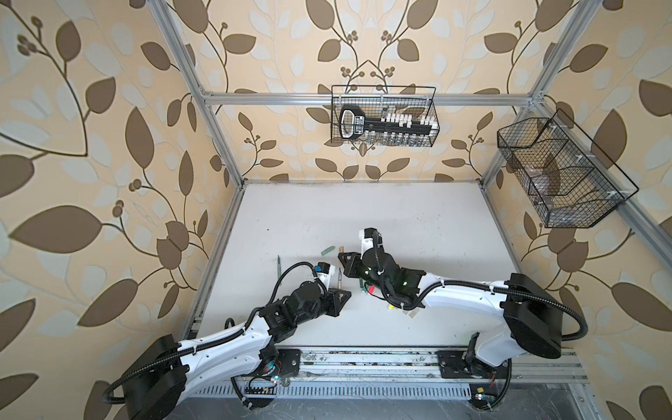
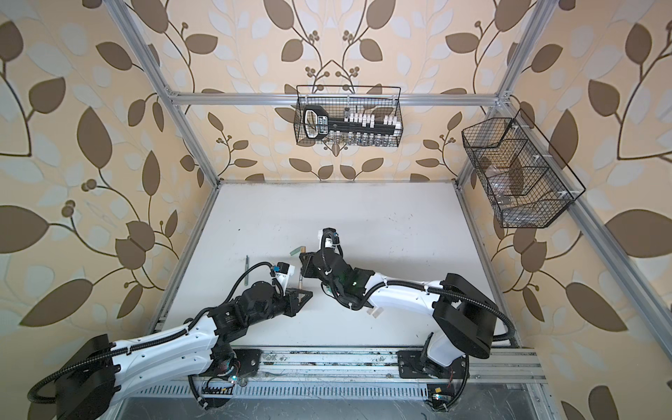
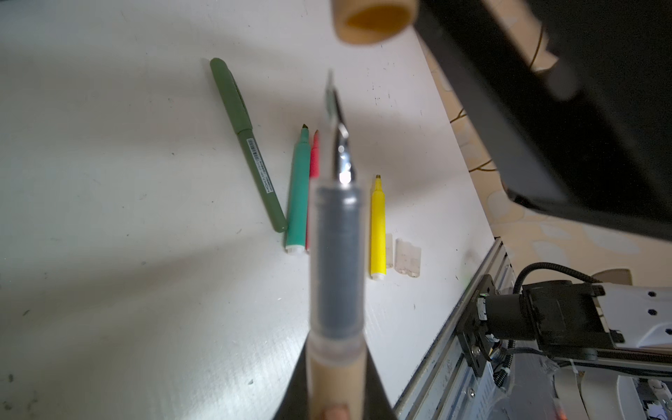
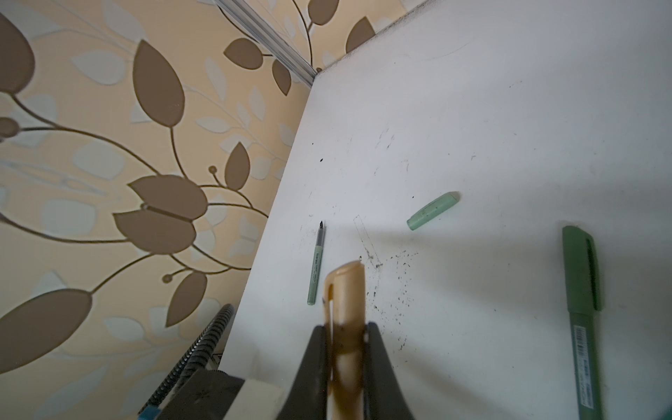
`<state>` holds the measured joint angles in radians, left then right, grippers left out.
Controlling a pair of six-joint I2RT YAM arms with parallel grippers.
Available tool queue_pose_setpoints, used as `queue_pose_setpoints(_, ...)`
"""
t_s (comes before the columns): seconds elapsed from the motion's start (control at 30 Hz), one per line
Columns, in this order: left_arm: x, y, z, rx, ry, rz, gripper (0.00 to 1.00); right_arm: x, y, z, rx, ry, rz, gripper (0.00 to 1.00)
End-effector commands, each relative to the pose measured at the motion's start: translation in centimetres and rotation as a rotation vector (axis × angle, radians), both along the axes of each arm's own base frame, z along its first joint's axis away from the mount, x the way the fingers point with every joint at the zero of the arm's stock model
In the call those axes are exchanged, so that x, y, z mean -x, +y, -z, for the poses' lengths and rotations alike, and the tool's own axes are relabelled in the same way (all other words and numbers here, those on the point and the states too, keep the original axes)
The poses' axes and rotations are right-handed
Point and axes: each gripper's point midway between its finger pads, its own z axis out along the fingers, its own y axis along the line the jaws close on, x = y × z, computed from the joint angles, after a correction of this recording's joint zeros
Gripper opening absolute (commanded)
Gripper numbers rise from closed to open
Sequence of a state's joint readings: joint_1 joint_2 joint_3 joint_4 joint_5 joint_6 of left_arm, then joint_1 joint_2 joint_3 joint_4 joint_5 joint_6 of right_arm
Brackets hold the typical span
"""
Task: Insert pens into pen caps
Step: Put on the pen cap to the pen.
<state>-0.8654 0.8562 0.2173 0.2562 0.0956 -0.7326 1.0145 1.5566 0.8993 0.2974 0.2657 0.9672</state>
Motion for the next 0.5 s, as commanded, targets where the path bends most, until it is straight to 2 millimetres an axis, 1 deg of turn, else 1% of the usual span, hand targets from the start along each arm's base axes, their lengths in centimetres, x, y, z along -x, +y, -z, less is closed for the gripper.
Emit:
queue_pose_setpoints(0.0,-0.58,-0.66,-2.65,0.043,-0.061,-0.002,0.00,0.12,0.24,0.79,0.023,0.000,-0.006,0.00)
queue_pose_setpoints(0.23,-0.61,-0.61,-2.62,0.041,-0.061,-0.005,0.00,0.53,0.50,1.14,0.031,0.005,-0.019,0.00)
queue_pose_setpoints(0.47,-0.66,-0.73,-2.70,0.044,-0.060,-0.004,0.00,0.73,0.66,0.78,0.029,-0.005,-0.026,0.00)
